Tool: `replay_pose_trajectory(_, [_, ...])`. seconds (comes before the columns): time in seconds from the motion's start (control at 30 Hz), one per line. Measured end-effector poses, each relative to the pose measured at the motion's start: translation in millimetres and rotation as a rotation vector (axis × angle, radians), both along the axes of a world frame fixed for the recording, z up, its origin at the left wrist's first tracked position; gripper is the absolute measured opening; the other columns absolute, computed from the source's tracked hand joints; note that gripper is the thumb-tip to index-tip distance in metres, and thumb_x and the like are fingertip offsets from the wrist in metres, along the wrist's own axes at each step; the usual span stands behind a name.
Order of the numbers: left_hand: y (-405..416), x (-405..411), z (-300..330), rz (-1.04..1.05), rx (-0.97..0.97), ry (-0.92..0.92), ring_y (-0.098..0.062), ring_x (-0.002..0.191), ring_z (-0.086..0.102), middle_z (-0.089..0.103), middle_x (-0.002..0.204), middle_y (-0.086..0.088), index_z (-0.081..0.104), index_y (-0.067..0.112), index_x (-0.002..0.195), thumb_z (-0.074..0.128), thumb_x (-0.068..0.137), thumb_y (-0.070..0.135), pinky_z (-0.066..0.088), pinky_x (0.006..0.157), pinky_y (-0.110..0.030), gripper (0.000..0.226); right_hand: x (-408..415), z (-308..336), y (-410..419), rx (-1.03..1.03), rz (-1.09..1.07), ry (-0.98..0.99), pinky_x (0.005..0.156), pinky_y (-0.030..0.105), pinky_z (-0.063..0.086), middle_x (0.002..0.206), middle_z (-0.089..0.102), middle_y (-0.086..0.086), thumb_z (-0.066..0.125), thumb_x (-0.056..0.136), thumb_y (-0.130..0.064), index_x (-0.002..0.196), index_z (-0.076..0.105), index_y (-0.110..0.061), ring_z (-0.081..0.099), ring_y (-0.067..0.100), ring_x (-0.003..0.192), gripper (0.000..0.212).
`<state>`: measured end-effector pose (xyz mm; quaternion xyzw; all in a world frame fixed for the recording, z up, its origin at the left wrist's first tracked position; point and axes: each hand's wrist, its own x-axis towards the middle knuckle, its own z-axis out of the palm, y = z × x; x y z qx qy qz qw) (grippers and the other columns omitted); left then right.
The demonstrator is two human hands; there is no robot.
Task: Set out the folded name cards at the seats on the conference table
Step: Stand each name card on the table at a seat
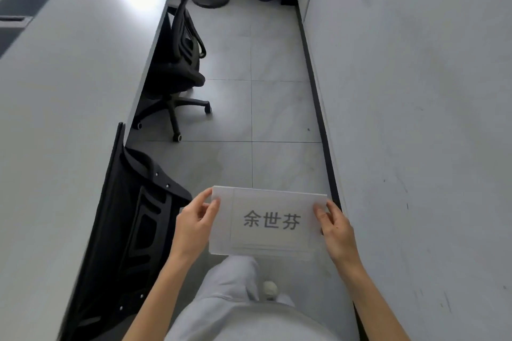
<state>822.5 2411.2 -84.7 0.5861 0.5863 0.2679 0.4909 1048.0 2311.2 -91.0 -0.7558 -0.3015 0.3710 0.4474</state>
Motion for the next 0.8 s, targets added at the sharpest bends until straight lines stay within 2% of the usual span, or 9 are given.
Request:
replay_pose_trajectory(0.17, [100, 28, -12, 0.065, 0.008, -0.016, -0.025, 0.084, 0.066, 0.07, 0.084, -0.008, 0.054, 0.022, 0.121, 0.049, 0.088, 0.037, 0.053, 0.077, -0.039, 0.037, 39, -10, 121, 0.008, 0.101, -0.003, 0.074, 0.033, 0.051, 0.087, 0.068, 0.005, 0.045, 0.091, -0.035, 0.11, 0.059, -0.018, 0.064, 0.02, 0.083, 0.029])
replay_pose_trajectory(0.23, [146, 37, -15, 0.086, 0.018, -0.03, -0.024, 0.083, 0.066, 0.07, 0.084, -0.008, 0.054, 0.021, 0.122, 0.048, 0.089, 0.037, 0.054, 0.073, -0.036, 0.037, 50, -13, 175, 0.022, 0.133, -0.004, 0.067, 0.021, 0.051, 0.086, 0.068, 0.007, 0.045, 0.091, -0.035, 0.111, 0.058, -0.017, 0.063, 0.019, 0.08, 0.03])
replay_pose_trajectory(0.3, [193, 43, -14, 0.099, 0.032, -0.036, -0.018, 0.083, 0.065, 0.069, 0.084, -0.007, 0.054, 0.02, 0.121, 0.045, 0.09, 0.033, 0.051, 0.065, -0.023, 0.035, 57, -10, 232, 0.03, 0.161, 0.012, 0.059, 0.01, 0.046, 0.086, 0.066, 0.003, 0.045, 0.091, -0.034, 0.11, 0.057, -0.014, 0.061, 0.011, 0.077, 0.029])
replay_pose_trajectory(0.37, [240, 48, -8, 0.122, 0.052, -0.031, -0.012, 0.083, 0.064, 0.069, 0.084, -0.005, 0.053, 0.02, 0.12, 0.045, 0.09, 0.031, 0.049, 0.058, -0.013, 0.034, 61, -2, 288, 0.031, 0.19, 0.02, 0.056, 0.008, 0.046, 0.087, 0.064, 0.0, 0.044, 0.092, -0.031, 0.105, 0.055, -0.013, 0.058, 0.005, 0.076, 0.025])
replay_pose_trajectory(0.47, [303, 47, 6, 0.184, 0.07, -0.045, -0.011, 0.084, 0.063, 0.069, 0.086, -0.008, 0.053, 0.02, 0.121, 0.045, 0.089, 0.03, 0.046, 0.058, -0.003, 0.034, 63, 13, 369, 0.062, 0.263, 0.019, 0.054, 0.007, 0.047, 0.088, 0.065, 0.001, 0.043, 0.092, -0.031, 0.106, 0.055, -0.019, 0.06, 0.003, 0.076, 0.021])
replay_pose_trajectory(0.57, [355, 38, 17, 0.268, 0.078, -0.027, -0.011, 0.085, 0.064, 0.07, 0.086, -0.005, 0.054, 0.023, 0.119, 0.044, 0.089, 0.034, 0.046, 0.059, -0.003, 0.033, 56, 22, 443, 0.084, 0.359, 0.013, 0.056, 0.014, 0.052, 0.079, 0.062, -0.011, 0.043, 0.092, -0.03, 0.095, 0.052, -0.031, 0.059, 0.002, 0.07, 0.01])
replay_pose_trajectory(0.63, [380, 31, 19, 0.326, 0.079, -0.019, -0.011, 0.084, 0.064, 0.07, 0.084, -0.003, 0.055, 0.025, 0.116, 0.045, 0.088, 0.036, 0.048, 0.058, -0.007, 0.032, 49, 24, 485, 0.099, 0.416, 0.02, 0.06, 0.018, 0.051, 0.075, 0.06, -0.015, 0.044, 0.092, -0.027, 0.086, 0.052, -0.036, 0.058, 0.001, 0.066, 0.014])
replay_pose_trajectory(0.73, [417, 17, 16, 0.497, 0.075, -0.009, -0.009, 0.081, 0.063, 0.068, 0.081, 0.005, 0.056, 0.04, 0.102, 0.046, 0.088, 0.035, 0.05, 0.057, -0.014, 0.018, 31, 23, 561, 0.086, 0.581, 0.032, 0.056, 0.011, 0.047, 0.074, 0.062, -0.01, 0.045, 0.093, -0.022, 0.094, 0.056, -0.029, 0.06, -0.004, 0.061, 0.014])
replay_pose_trajectory(0.8, [439, 7, 12, 0.642, 0.07, -0.002, -0.01, 0.084, 0.063, 0.067, 0.084, 0.006, 0.057, 0.036, 0.103, 0.048, 0.089, 0.033, 0.048, 0.061, -0.015, 0.017, 16, 19, 610, 0.086, 0.701, 0.043, 0.052, 0.005, 0.044, 0.075, 0.061, -0.011, 0.045, 0.093, -0.019, 0.098, 0.055, -0.027, 0.058, -0.013, 0.059, 0.014])
